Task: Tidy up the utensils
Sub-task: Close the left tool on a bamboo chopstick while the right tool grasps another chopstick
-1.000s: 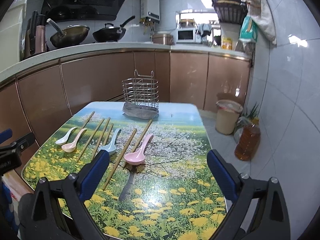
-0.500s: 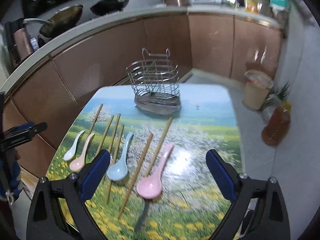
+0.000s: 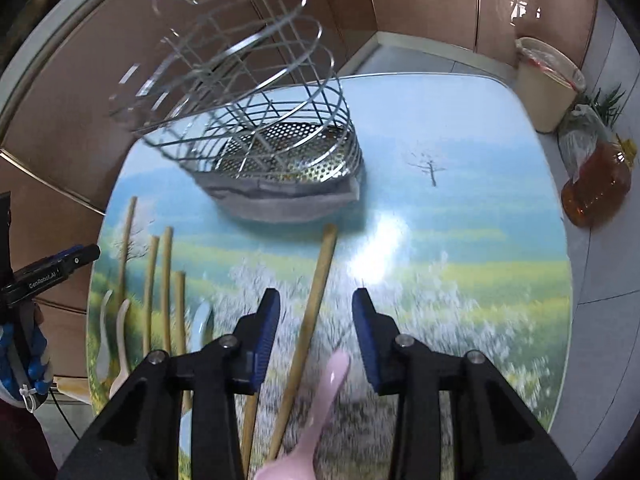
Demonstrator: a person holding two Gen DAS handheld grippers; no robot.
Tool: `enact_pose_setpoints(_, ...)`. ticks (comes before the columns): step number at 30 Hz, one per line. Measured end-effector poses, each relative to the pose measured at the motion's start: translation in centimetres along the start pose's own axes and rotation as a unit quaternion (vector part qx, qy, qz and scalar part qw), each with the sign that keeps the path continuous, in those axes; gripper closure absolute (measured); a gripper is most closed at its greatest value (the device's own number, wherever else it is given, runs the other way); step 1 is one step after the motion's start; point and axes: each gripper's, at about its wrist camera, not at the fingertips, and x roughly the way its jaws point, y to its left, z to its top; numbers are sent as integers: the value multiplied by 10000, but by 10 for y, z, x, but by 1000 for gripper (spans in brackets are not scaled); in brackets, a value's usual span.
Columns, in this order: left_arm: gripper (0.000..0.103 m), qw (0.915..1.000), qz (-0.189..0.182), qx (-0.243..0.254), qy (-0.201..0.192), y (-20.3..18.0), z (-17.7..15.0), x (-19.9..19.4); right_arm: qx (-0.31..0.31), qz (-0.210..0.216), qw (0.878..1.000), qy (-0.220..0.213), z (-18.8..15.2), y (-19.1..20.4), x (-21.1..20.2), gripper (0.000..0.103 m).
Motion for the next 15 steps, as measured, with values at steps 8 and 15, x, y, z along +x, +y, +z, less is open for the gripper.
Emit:
enact_pose_setpoints(8, 57, 9992, 220, 2, 327, -1, 14, 30, -99, -240, 9994, 212, 8, 3, 28, 67)
enact_pose_setpoints(15, 66, 9980, 331, -26, 534, -4, 27, 49, -243, -361, 9986, 307, 11, 7, 33, 79)
